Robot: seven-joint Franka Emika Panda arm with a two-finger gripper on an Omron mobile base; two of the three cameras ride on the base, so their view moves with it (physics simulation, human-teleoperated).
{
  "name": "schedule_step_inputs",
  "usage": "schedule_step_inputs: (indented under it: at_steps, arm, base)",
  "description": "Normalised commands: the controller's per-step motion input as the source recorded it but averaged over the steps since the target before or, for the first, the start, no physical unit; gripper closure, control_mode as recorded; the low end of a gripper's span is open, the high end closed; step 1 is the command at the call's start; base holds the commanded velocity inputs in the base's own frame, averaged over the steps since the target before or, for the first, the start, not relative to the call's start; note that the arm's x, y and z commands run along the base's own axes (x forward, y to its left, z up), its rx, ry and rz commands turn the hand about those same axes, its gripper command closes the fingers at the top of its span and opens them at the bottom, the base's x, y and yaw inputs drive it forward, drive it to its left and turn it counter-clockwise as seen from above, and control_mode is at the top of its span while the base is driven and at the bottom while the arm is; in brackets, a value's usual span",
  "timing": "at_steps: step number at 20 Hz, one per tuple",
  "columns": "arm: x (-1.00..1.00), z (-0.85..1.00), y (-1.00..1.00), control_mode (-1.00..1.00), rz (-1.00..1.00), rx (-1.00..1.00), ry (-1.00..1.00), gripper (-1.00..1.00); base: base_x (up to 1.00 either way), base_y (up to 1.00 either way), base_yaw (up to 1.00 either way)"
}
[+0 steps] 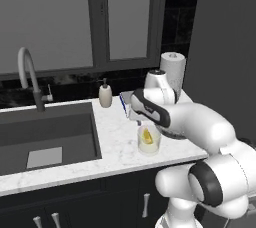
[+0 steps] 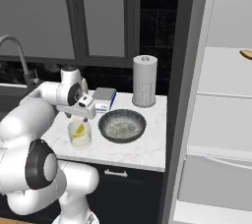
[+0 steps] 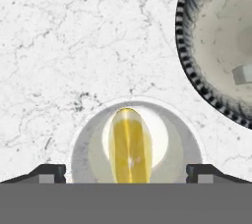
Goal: Grab a lemon wedge from the fridge and one ice cube from the ice bowl, and put them in the glass of lemonade.
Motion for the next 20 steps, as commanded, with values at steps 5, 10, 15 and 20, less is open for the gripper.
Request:
schedule_step_inputs:
  at_steps: [5, 10, 15, 20]
  arm:
    - [-0.35, 0.42, -0.14, -1.00, 0.02, 0.12, -0.14, -1.00]
    - [-0.37, 0.43, -0.02, -1.00, 0.00, 0.10, -0.29, -1.00]
    - [-0.25, 0.22, -0.04, -1.00, 0.00, 0.05, -0.23, -1.00]
    - [0.00, 0.13, -0.55, -1.00, 0.00, 0.09, -0.11, -1.00]
  base:
    - [0.00, 0.00, 0.00]
    - [0.00, 0.00, 0.00]
    - [0.00, 0.00, 0.00]
    - [0.00, 0.00, 0.00]
